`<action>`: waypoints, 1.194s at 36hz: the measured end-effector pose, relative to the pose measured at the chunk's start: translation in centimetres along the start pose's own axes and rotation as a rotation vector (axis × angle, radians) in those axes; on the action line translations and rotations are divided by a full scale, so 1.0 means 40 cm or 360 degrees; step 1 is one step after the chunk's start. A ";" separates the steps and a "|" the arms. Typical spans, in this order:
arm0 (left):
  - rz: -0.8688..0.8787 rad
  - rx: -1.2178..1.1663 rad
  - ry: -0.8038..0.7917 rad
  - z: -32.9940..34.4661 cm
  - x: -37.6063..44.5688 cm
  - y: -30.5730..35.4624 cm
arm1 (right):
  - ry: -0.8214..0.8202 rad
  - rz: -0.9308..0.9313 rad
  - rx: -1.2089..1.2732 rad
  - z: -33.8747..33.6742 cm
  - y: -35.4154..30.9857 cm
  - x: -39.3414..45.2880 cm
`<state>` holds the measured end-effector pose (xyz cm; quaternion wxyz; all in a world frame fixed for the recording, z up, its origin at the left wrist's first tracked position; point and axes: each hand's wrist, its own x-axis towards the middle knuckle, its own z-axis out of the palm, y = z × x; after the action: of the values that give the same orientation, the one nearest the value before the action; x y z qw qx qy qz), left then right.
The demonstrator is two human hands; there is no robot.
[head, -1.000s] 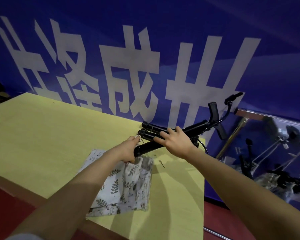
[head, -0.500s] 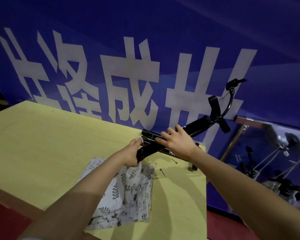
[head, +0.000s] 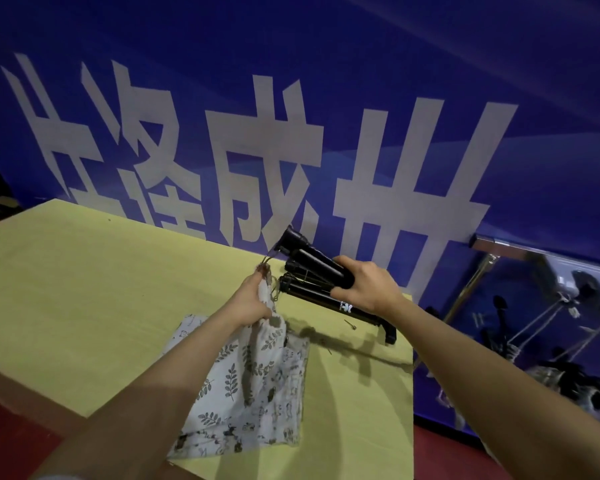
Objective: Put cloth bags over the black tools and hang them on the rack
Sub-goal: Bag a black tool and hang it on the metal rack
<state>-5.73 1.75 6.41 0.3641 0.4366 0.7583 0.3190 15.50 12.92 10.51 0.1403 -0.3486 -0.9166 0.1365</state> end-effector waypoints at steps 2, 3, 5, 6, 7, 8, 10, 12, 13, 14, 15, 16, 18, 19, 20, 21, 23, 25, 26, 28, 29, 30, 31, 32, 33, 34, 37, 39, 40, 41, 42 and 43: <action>0.0001 -0.0039 -0.0035 -0.005 -0.001 0.004 | -0.0107 -0.0017 0.0188 0.001 -0.008 -0.006; -0.0003 -0.0072 -0.0045 -0.008 -0.002 0.005 | -0.0140 -0.0028 0.0243 0.004 -0.009 -0.008; -0.0016 -0.0191 -0.0025 -0.014 -0.004 0.005 | -0.0189 -0.0036 0.0304 0.007 -0.012 -0.009; -0.0029 -0.0256 -0.0013 -0.018 -0.006 0.002 | -0.0203 -0.0037 0.0319 0.009 -0.012 -0.009; -0.0041 -0.0314 -0.0003 -0.023 -0.004 -0.005 | -0.0206 -0.0032 0.0334 0.010 -0.011 -0.008; -0.0045 -0.0360 0.0003 -0.028 -0.005 -0.014 | -0.0195 -0.0024 0.0352 0.010 -0.010 -0.009; -0.0039 -0.0442 0.0027 -0.036 -0.004 -0.034 | -0.0144 0.0011 0.0416 0.010 -0.009 -0.011; -0.0026 -0.0497 0.0057 -0.044 -0.004 -0.050 | -0.0109 0.0056 0.0493 0.009 -0.006 -0.013; -0.0022 -0.0519 0.0081 -0.046 -0.004 -0.054 | -0.0103 0.0071 0.0516 0.009 -0.004 -0.014; -0.0014 -0.0533 0.0110 -0.048 -0.005 -0.055 | -0.0104 0.0072 0.0529 0.009 -0.003 -0.014; -0.0014 -0.0542 0.0136 -0.049 -0.006 -0.054 | -0.0108 0.0063 0.0537 0.009 -0.002 -0.015; -0.0006 -0.0529 0.0152 -0.051 -0.010 -0.048 | -0.0117 0.0051 0.0535 0.009 -0.002 -0.015; 0.0015 -0.0421 0.0149 -0.056 -0.014 -0.035 | -0.0158 0.0020 0.0514 0.007 -0.007 -0.015; 0.0028 -0.0329 0.0127 -0.060 -0.015 -0.028 | -0.0194 0.0006 0.0495 0.009 -0.011 -0.016; 0.0047 -0.0224 0.0093 -0.063 -0.016 -0.018 | -0.0226 -0.0005 0.0479 0.010 -0.015 -0.016; 0.0064 -0.0133 0.0049 -0.067 -0.017 -0.009 | -0.0251 -0.0006 0.0469 0.013 -0.019 -0.016; 0.0082 -0.0002 -0.0068 -0.074 -0.017 0.007 | -0.0263 -0.0007 0.0486 0.019 -0.028 -0.017; 0.0074 0.0058 -0.0187 -0.081 -0.015 0.021 | -0.0242 -0.0006 0.0540 0.023 -0.035 -0.018; 0.0065 0.0053 -0.0224 -0.084 -0.015 0.026 | -0.0226 -0.0004 0.0572 0.025 -0.037 -0.018; 0.0073 -0.0003 -0.0287 -0.087 -0.013 0.032 | -0.0201 -0.0001 0.0635 0.027 -0.043 -0.020; 0.0078 -0.0084 -0.0324 -0.087 -0.011 0.035 | -0.0192 -0.0001 0.0652 0.027 -0.046 -0.019; 0.0078 -0.0211 -0.0365 -0.087 -0.013 0.040 | -0.0182 -0.0008 0.0659 0.028 -0.048 -0.019; 0.0077 -0.0368 -0.0405 -0.088 -0.018 0.047 | -0.0176 -0.0015 0.0657 0.030 -0.050 -0.017; 0.0081 -0.0514 -0.0436 -0.088 -0.023 0.056 | -0.0175 -0.0021 0.0654 0.032 -0.052 -0.016; 0.0089 -0.0625 -0.0458 -0.089 -0.027 0.065 | -0.0173 -0.0024 0.0656 0.033 -0.053 -0.014; 0.0098 -0.0696 -0.0480 -0.090 -0.031 0.072 | -0.0170 -0.0023 0.0662 0.034 -0.054 -0.012; 0.0082 -0.0723 -0.0524 -0.099 -0.037 0.080 | -0.0184 -0.0016 0.0694 0.037 -0.050 -0.004; 0.0071 -0.0555 -0.0477 -0.106 -0.039 0.080 | -0.0229 -0.0022 0.0708 0.040 -0.045 -0.001; 0.0071 -0.0463 -0.0443 -0.111 -0.038 0.080 | -0.0252 -0.0027 0.0699 0.042 -0.043 -0.002; 0.0073 -0.0414 -0.0422 -0.115 -0.038 0.080 | -0.0274 -0.0029 0.0670 0.047 -0.041 -0.002; 0.0077 -0.0403 -0.0417 -0.121 -0.036 0.078 | -0.0298 -0.0031 0.0623 0.053 -0.040 -0.003; 0.0082 -0.0410 -0.0424 -0.127 -0.033 0.078 | -0.0323 -0.0031 0.0553 0.059 -0.039 -0.003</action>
<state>-8.16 1.01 11.96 0.5060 0.4439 0.6448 0.3621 13.81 11.35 8.85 0.1066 -0.2947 -0.8921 0.3256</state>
